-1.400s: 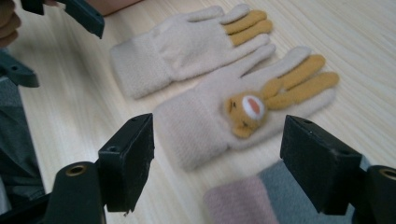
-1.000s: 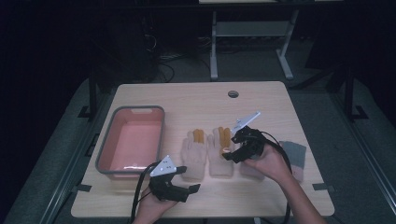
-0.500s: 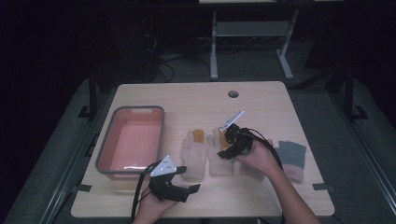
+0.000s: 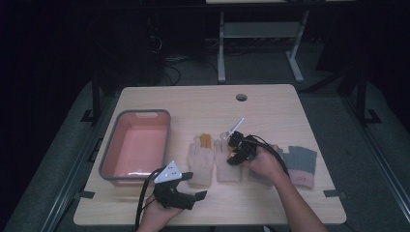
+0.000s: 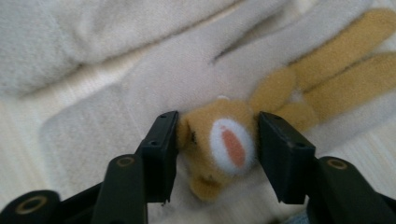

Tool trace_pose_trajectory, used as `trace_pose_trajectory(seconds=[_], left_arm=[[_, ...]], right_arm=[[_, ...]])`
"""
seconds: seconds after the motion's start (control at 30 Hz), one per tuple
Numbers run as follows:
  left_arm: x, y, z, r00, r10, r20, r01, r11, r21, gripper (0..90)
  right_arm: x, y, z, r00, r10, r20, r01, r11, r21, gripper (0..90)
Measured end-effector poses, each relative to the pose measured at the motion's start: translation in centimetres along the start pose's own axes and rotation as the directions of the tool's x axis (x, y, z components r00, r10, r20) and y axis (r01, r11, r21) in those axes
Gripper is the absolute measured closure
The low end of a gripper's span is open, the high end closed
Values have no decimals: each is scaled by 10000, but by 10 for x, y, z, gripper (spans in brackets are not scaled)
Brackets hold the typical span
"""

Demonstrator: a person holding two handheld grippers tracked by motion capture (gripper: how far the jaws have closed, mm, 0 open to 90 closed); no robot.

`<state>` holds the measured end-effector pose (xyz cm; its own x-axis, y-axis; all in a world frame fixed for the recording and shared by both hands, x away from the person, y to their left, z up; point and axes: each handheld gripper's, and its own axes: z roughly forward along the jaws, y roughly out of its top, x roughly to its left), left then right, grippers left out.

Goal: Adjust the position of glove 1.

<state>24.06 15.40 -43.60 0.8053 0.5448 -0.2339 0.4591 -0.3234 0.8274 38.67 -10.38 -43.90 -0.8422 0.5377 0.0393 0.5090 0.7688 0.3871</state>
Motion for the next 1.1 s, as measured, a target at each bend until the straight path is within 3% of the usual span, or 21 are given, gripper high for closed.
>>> trace_pose_trajectory(seconds=[0.47,1.1], left_arm=[[0,0,0,9999,-13,-149,13,10000,-19,168],[-2,1,-7,9991,-36,-416,21,9994,-359,168]], right_arm=[[1,-3,-12,9998,196,107,-192,9992,-342,614],[17,6,-56,9987,-373,357,406,9943,-983,629]])
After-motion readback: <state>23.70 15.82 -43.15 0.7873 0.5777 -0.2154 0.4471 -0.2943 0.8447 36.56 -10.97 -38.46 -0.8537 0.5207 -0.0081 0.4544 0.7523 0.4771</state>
